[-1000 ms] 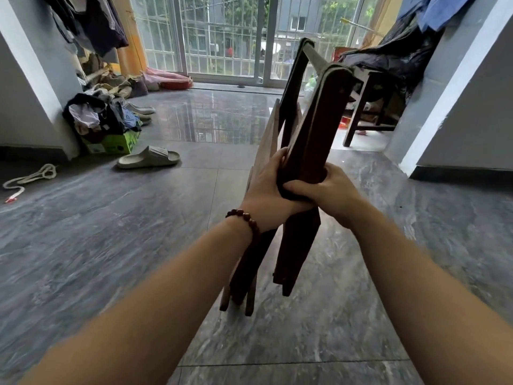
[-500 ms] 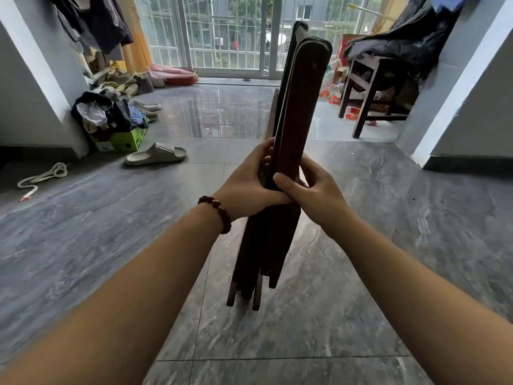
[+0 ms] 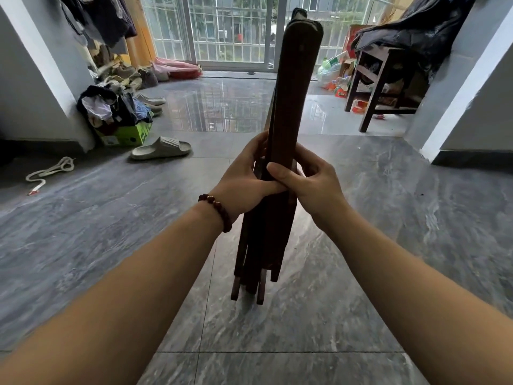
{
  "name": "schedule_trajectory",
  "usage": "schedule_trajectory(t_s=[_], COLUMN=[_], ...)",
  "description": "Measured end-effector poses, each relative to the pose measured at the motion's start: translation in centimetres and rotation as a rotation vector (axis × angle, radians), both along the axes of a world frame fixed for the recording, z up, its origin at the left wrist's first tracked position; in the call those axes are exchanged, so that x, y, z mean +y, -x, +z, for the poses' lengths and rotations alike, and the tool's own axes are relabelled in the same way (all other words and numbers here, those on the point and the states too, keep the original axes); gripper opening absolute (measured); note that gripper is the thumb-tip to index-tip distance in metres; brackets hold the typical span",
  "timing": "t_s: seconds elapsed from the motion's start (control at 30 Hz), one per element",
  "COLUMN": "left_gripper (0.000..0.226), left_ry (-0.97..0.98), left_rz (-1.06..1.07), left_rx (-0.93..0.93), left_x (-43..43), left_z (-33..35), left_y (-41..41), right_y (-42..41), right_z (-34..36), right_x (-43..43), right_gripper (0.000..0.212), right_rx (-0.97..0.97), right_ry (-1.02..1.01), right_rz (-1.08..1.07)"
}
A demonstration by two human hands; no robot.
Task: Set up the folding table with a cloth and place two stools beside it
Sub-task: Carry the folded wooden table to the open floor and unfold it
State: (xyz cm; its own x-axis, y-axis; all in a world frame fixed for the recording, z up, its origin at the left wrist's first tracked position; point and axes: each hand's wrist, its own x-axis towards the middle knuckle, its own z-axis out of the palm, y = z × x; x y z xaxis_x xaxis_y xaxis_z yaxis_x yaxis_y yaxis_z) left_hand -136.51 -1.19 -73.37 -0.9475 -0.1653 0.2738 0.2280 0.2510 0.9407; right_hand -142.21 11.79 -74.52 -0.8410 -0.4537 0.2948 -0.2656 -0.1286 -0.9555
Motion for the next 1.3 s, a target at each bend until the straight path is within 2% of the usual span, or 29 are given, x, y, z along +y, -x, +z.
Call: schedule_trajectory(t_s=[0.37,0.63,0.73,0.97,1.17,1.3], left_gripper=[0.081,0.08,0.089,0.102,0.115,0.127], left_ry=[-0.066,0.114,0.121,0.15,0.2,0.229], left_rz=[0.011,0.059,0.012,-0.046,-0.086,-0.109], left_rx=[0.006,0.031,0.028,-0.065,-0.075,-0.129], left_x=[1.2,1.6,1.9,1.0,0.4,-0.2], left_z=[-0.4,-0.2,-0.5,-2.0,-2.3,-3.8], left_y=[0.3,0.4,0.4,-0.5,-0.6,-0.5], right_y=[1.5,1.2,1.0,1.2,1.6,1.4], right_z=[0.6,0.4,-0.1,-2.1,-5.8,-7.8], right_x=[1.1,1.5,2.0,3.4,3.6,3.5], right_gripper=[0.059,0.056,0.06,0.093,0.083,0.088], right_rx=[0.02,0.022,-0.036,-0.254,-0.407,-0.462], right_ry=[-0.075,-0.089,-0.023,0.048,0.006,-0.068], right_rz=[0.09,-0.001,-0.024,-0.032,-0.025,-0.023])
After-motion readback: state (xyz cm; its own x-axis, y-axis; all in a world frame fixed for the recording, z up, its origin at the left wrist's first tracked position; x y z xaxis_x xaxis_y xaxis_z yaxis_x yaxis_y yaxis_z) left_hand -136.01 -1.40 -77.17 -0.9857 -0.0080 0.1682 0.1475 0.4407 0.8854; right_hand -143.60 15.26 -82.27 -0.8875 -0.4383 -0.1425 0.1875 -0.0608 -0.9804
